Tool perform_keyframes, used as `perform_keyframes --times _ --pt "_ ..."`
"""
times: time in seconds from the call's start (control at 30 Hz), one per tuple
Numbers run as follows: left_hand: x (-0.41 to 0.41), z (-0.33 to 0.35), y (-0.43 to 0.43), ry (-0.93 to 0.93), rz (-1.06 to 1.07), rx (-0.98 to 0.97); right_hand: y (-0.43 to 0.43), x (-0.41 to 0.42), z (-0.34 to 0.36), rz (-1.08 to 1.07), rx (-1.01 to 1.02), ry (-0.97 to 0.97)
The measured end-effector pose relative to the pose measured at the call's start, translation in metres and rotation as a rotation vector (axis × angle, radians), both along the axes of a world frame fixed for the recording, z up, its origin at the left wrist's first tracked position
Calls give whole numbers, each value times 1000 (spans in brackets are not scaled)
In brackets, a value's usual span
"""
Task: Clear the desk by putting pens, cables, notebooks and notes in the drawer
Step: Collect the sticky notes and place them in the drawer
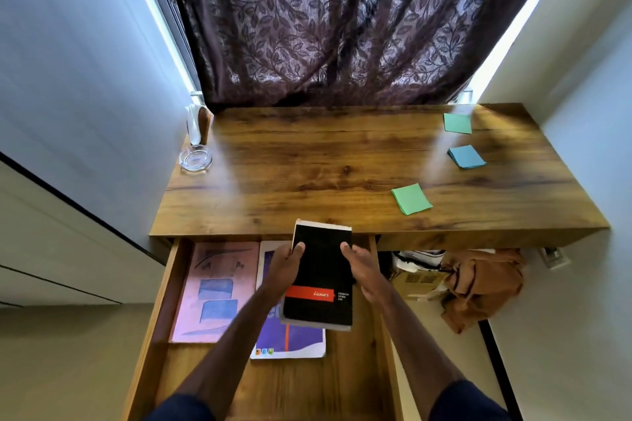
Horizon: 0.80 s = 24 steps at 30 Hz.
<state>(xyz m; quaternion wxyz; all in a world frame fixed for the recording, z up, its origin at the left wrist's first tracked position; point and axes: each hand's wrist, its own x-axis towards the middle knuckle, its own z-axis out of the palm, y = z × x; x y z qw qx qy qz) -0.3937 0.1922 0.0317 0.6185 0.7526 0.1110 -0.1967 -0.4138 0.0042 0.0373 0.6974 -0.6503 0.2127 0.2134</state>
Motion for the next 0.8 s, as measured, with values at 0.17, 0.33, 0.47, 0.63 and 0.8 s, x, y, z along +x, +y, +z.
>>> perform_keyframes --times 0.17,0.33,0.47,0.63,0.8 --pt "-1 -54 3 182 97 103 -15 -44 -5 309 60 204" --pt "-14 -68 -12 368 27 44 -26 -58 -30 139 157 269" --pt "-28 -73 -30 436 -71 12 -25 -46 -53 -96 -55 342" --pt "-35 -80 -46 473 -85 38 -20 -43 -72 -256 -221 390" --pt "-34 -105 -59 407 -175 189 -9 -61 -81 -460 -124 455"
